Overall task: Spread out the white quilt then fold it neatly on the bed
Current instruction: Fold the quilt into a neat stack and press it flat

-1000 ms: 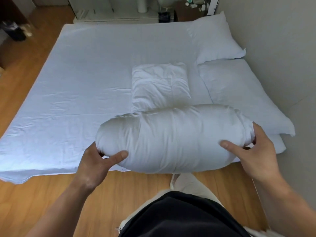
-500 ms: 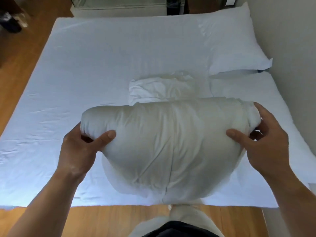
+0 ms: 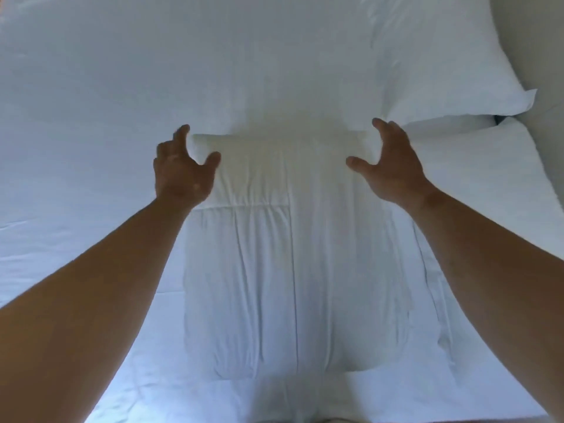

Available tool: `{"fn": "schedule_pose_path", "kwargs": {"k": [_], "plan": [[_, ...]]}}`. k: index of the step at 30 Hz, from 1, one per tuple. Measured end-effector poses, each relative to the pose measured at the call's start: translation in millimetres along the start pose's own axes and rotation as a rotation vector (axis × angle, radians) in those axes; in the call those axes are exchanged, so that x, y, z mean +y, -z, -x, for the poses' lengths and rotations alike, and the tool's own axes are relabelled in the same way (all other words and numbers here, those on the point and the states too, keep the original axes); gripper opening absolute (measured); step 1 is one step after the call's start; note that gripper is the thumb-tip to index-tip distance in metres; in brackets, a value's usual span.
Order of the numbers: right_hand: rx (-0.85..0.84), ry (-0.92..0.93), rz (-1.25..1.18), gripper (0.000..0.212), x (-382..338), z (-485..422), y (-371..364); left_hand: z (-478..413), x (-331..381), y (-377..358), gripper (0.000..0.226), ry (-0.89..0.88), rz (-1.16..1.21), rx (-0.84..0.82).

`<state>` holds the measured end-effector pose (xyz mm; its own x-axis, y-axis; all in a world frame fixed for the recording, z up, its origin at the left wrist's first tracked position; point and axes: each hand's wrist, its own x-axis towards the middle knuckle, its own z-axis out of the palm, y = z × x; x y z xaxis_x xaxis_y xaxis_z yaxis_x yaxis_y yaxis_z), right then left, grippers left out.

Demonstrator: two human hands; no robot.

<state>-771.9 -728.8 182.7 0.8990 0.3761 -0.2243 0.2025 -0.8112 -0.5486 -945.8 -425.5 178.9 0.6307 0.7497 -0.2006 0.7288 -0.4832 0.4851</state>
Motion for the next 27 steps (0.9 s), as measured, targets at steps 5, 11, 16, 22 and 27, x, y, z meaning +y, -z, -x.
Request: {"fn": "schedule_pose_path", "kwargs": {"k": [5, 11, 16, 22, 27], "plan": [[-0.194, 0.2, 0.376, 0.084, 16.6, 0.1, -112.7, 3.0, -28.2, -108.2, 0.07, -0.549, -0.526, -0.23], [-0.104, 0.226, 0.452, 0.072, 50.2, -98.5, -184.8, -95.7, -51.6, -177.6, 0.072, -0.569, -0.59, -0.131], [0.028, 0.26, 0.347, 0.075, 82.3, -180.9, -241.6, -162.9, -76.0, -246.2, 0.072, -0.498, -0.455, -0.001], [0.202, 0.365, 0.15, 0.075, 122.1, -231.3, -282.8, -197.7, -82.8, -314.8, 0.072, -0.558, -0.357, 0.19], [0.188, 0.336, 0.113, 0.076, 117.4, -224.7, -271.7, -191.9, -78.7, -302.9, 0.074, -0.538, -0.364, 0.135]]}}
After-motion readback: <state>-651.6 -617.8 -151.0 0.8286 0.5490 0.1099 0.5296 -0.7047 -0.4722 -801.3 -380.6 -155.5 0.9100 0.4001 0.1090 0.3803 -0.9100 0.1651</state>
